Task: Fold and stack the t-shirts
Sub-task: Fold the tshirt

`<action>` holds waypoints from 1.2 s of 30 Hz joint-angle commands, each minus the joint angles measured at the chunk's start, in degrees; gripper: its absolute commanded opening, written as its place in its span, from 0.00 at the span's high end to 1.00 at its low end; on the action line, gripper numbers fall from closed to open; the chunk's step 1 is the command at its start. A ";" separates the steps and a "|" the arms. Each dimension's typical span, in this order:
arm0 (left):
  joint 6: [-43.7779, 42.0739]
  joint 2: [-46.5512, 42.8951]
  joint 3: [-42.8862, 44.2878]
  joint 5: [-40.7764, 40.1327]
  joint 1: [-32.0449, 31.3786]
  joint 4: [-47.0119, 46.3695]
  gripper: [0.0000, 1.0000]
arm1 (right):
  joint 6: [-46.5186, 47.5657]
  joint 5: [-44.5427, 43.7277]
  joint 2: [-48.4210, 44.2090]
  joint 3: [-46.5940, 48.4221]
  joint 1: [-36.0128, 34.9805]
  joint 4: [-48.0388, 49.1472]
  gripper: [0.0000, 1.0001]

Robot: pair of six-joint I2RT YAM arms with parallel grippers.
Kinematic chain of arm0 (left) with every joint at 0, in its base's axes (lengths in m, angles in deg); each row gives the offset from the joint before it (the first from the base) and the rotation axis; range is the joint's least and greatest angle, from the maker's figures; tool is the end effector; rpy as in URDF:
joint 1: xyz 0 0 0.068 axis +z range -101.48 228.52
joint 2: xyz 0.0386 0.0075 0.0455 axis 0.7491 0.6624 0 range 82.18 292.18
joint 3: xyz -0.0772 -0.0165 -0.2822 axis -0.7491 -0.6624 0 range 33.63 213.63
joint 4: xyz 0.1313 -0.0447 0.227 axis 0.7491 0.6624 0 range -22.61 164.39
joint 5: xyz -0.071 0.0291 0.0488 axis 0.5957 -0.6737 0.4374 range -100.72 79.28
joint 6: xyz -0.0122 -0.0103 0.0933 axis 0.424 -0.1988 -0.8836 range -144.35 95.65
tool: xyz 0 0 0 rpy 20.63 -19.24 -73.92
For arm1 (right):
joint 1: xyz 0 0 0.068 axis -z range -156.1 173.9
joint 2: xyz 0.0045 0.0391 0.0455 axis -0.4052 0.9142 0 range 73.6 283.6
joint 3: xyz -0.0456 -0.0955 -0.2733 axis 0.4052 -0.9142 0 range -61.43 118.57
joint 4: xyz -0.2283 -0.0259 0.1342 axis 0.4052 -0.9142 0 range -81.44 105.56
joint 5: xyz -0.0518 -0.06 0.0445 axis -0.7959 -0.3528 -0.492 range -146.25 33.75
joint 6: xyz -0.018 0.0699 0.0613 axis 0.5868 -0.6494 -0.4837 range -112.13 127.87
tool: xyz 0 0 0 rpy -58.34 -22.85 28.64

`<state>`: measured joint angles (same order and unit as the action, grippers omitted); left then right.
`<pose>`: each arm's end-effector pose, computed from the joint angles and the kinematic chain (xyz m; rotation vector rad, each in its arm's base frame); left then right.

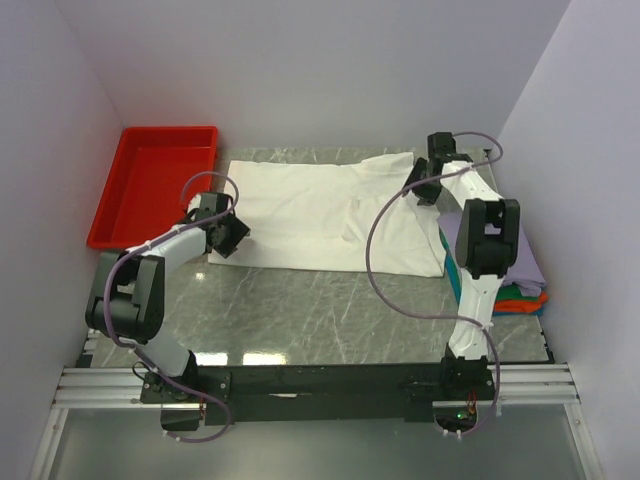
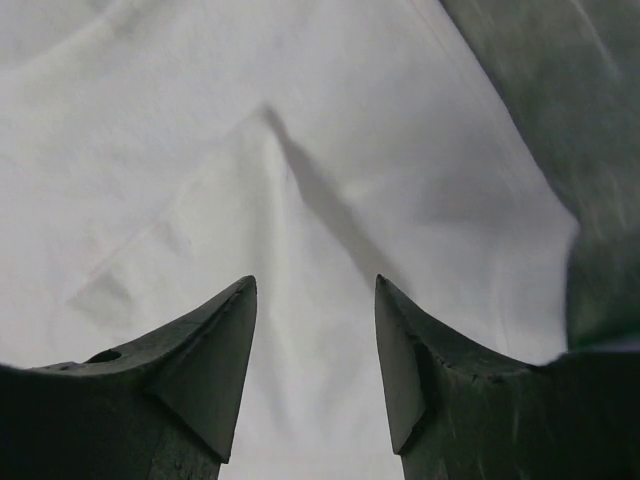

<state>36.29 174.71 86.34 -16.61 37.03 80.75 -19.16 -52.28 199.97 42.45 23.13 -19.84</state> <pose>0.3528 -0.0628 0.1568 -1.0942 2.2882 -0.3913 0.5273 0.0132 0.1677 0.5655 2.5390 0.2673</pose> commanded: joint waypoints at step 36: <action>10.72 -7.01 -13.76 -19.60 -3.54 11.95 0.51 | -21.05 -4.94 -43.21 -66.60 -6.17 15.45 0.43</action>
<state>45.82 168.70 76.35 -34.75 33.62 84.64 -39.75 -55.32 158.61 -20.33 17.01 1.56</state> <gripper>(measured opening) 0.492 0.567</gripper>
